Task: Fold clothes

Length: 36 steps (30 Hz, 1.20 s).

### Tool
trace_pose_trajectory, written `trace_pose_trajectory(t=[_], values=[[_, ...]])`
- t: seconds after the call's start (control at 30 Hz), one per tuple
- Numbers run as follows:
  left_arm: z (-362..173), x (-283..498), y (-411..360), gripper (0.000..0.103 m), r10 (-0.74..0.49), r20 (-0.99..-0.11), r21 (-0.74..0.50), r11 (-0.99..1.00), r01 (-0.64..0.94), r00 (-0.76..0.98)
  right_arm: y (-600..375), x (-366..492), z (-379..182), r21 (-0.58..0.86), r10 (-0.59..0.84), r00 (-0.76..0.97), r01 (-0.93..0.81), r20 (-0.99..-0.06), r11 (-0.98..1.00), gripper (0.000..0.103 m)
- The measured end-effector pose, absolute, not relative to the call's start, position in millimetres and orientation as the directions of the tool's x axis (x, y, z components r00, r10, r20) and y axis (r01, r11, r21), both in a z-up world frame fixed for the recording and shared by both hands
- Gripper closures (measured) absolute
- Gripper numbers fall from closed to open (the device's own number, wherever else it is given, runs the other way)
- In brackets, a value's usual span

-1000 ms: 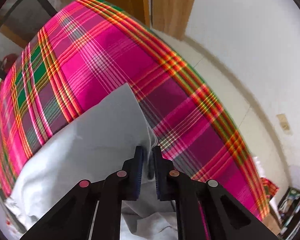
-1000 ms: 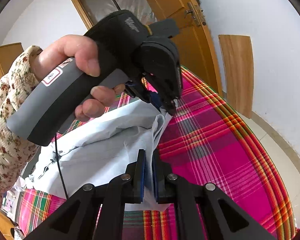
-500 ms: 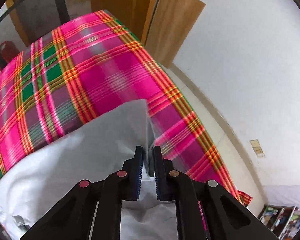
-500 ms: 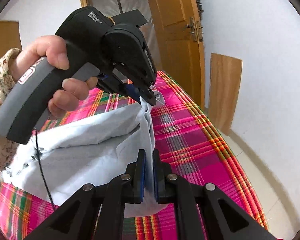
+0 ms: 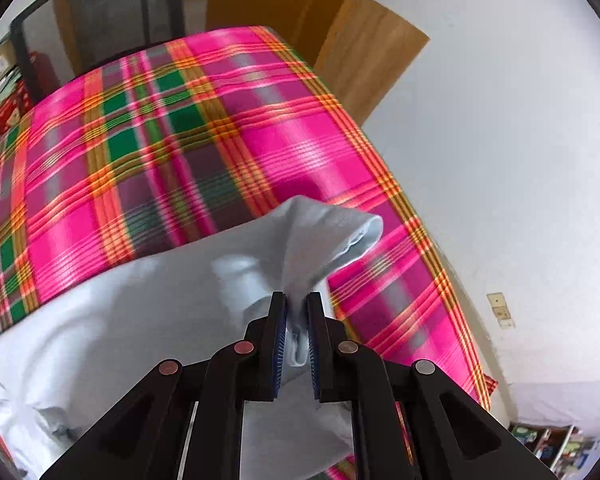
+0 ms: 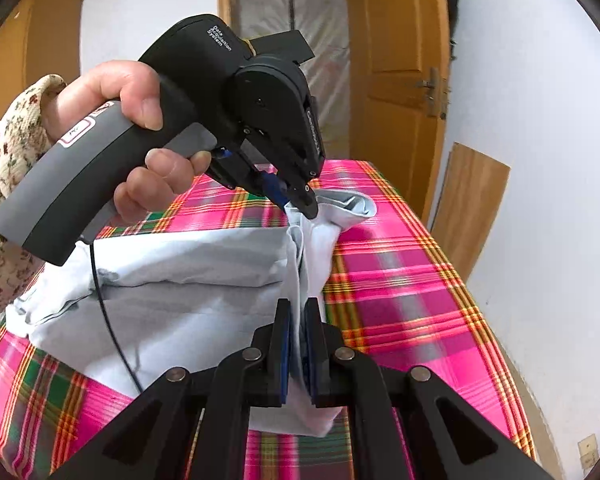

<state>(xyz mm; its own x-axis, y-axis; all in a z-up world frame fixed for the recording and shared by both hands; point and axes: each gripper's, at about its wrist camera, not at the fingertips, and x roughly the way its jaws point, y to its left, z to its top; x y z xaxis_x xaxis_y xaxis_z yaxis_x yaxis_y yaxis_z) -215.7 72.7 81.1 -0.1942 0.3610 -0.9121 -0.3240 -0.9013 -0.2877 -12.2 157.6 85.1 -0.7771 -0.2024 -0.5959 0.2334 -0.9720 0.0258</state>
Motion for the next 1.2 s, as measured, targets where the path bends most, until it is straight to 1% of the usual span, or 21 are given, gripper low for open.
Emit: trace_pose_trajectory(t=[0.17, 0.27, 0.43, 0.77, 0.83, 0.93, 0.97, 1.03, 1.1, 1.2], values=[[87.7, -208.5, 33.4, 0.092, 0.405, -0.889, -0.344, -0.898, -0.275, -0.211, 131.1, -3.3, 91.5, 0.000, -0.215, -0.779, 0.266, -0.589, -0.964, 0.096], [92.6, -202.6, 8.7, 0.093, 0.451, -0.861, -0.396, -0.885, -0.246, -0.234, 117.7, 1.9, 93.5, -0.015, -0.221, -0.779, 0.284, -0.587, -0.959, 0.096], [91.0, -196.2, -24.4, 0.093, 0.472, -0.845, -0.429, -0.879, -0.211, -0.250, 88.0, 6.4, 92.9, -0.048, -0.241, -0.766, 0.333, -0.596, -0.942, 0.096], [68.5, -197.7, -103.4, 0.093, 0.470, -0.842, -0.467, -0.881, -0.081, -0.265, 40.5, 4.6, 73.6, -0.077, -0.256, -0.725, 0.392, -0.640, -0.917, 0.096], [53.7, -199.0, -109.2, 0.095, 0.469, -0.851, -0.465, -0.882, -0.074, -0.236, 34.7, 3.6, 66.7, -0.081, -0.249, -0.711, 0.396, -0.657, -0.915, 0.096], [37.9, -202.9, -110.7, 0.095, 0.504, -0.841, -0.505, -0.862, -0.048, -0.199, 29.7, 2.6, 57.5, -0.087, -0.236, -0.694, 0.396, -0.680, -0.914, 0.096], [32.7, -204.8, -111.0, 0.091, 0.514, -0.836, -0.517, -0.855, -0.038, -0.189, 29.4, 2.1, 55.7, -0.090, -0.229, -0.691, 0.393, -0.686, -0.915, 0.096], [31.1, -208.5, -108.5, 0.088, 0.540, -0.817, -0.546, -0.837, -0.035, -0.202, 31.3, 1.6, 52.9, -0.103, -0.208, -0.694, 0.378, -0.689, -0.920, 0.096], [30.1, -214.2, -108.9, 0.073, 0.573, -0.789, -0.585, -0.811, -0.011, -0.223, 35.2, -1.1, 50.7, -0.106, -0.192, -0.696, 0.361, -0.692, -0.927, 0.096], [26.7, -224.0, -110.0, 0.071, 0.587, -0.771, -0.610, -0.792, 0.024, -0.247, 48.3, -6.7, 49.7, -0.095, -0.172, -0.703, 0.324, -0.690, -0.941, 0.096]])
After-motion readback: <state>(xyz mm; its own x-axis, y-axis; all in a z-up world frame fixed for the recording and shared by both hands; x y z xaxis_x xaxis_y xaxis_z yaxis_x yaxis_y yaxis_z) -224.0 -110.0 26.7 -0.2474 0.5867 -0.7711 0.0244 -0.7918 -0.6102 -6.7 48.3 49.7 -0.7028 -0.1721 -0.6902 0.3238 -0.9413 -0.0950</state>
